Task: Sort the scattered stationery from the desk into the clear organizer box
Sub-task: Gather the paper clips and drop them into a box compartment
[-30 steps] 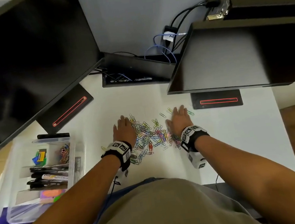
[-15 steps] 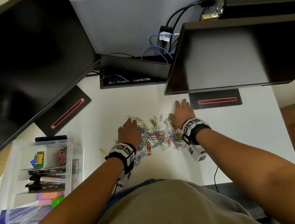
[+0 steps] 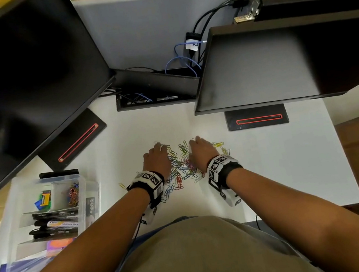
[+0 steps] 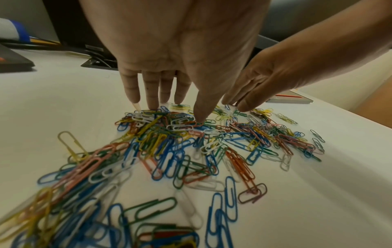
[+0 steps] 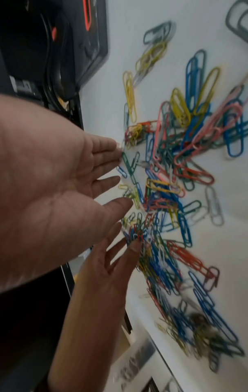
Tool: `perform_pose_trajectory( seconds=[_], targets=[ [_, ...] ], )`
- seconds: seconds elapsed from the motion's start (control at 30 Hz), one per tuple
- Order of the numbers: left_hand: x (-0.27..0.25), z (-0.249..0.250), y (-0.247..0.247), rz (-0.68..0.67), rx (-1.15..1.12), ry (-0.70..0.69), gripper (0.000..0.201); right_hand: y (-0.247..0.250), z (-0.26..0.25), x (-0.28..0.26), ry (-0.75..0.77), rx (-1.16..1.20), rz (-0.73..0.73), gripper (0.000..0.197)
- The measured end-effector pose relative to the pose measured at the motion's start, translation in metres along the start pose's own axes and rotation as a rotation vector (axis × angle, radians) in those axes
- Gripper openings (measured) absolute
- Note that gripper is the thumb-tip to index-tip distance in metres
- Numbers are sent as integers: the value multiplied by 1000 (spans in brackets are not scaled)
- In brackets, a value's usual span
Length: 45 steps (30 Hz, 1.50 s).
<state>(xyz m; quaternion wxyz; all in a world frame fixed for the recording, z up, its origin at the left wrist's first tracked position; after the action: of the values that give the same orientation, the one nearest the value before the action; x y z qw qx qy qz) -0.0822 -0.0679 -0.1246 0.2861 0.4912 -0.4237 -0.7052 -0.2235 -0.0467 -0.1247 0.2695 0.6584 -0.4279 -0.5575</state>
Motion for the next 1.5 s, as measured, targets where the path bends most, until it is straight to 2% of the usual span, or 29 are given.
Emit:
perform_pose_trajectory(
  seconds=[0.23, 0.37, 0.47, 0.57, 0.67, 0.97, 1.2, 1.5],
  targets=[
    [1, 1, 5, 61, -20, -42, 50, -1, -27, -7, 180, 49, -3, 34],
    [3, -5, 2, 31, -22, -28, 71, 8, -21, -9, 165, 4, 80, 33],
    [5, -7, -1, 15, 9, -25, 79, 4, -15, -11, 130, -19, 78, 44],
    [6, -5, -1, 39, 44, -36, 66, 0, -13, -11, 105, -64, 64, 55],
    [6, -2, -2, 50, 60, -48, 50, -3, -15, -11, 107, -92, 62, 57],
    [7, 0, -5, 46, 99, -79, 27, -7, -21, -10, 133, -130, 78, 21],
    [7, -6, -3, 23, 70, -65, 9, -7, -24, -10, 164, -138, 52, 16],
    [-2, -11, 7, 73, -9, -68, 17, 7, -21, -13, 115, -50, 103, 19]
  ],
)
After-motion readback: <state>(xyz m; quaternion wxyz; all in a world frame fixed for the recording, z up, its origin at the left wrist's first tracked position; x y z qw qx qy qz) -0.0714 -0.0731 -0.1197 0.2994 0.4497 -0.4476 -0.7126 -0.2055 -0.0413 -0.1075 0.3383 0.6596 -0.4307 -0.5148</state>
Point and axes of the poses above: each hand's wrist, its own x-axis towards the middle knuckle, its own y-axis out of the back of the hand, z = x × y, the point moved 9 cm from there along x, towards the middle knuckle, and after that the axes turned 1 degree about -z, right-handed, at the moved point
